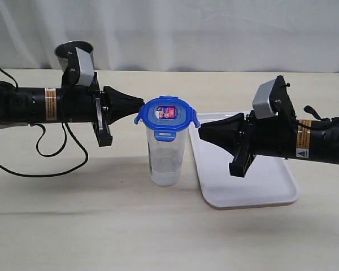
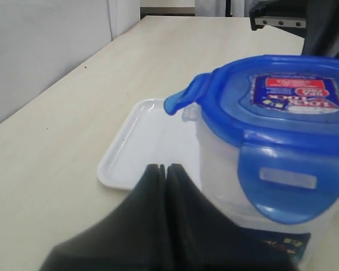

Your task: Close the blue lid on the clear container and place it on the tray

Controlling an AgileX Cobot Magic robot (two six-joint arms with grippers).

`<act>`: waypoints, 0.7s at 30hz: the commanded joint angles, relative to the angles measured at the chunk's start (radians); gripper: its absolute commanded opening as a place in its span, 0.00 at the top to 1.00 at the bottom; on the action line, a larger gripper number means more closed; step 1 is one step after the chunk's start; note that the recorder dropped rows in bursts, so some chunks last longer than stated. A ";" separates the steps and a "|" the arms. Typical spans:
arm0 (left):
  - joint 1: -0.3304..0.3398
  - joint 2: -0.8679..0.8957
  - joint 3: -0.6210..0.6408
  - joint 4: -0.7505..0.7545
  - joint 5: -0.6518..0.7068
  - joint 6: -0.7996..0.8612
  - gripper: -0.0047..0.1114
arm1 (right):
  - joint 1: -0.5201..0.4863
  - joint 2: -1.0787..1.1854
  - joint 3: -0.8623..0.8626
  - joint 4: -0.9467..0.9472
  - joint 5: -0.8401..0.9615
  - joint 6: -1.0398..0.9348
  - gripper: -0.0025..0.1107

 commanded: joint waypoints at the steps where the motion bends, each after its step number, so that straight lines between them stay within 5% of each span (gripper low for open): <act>1: -0.001 -0.001 -0.005 0.033 -0.044 -0.024 0.96 | 0.002 0.002 -0.002 0.032 0.007 -0.025 0.94; 21: -0.001 -0.001 -0.005 0.023 -0.028 -0.041 0.96 | -0.002 -0.045 -0.002 -0.056 0.024 0.003 0.94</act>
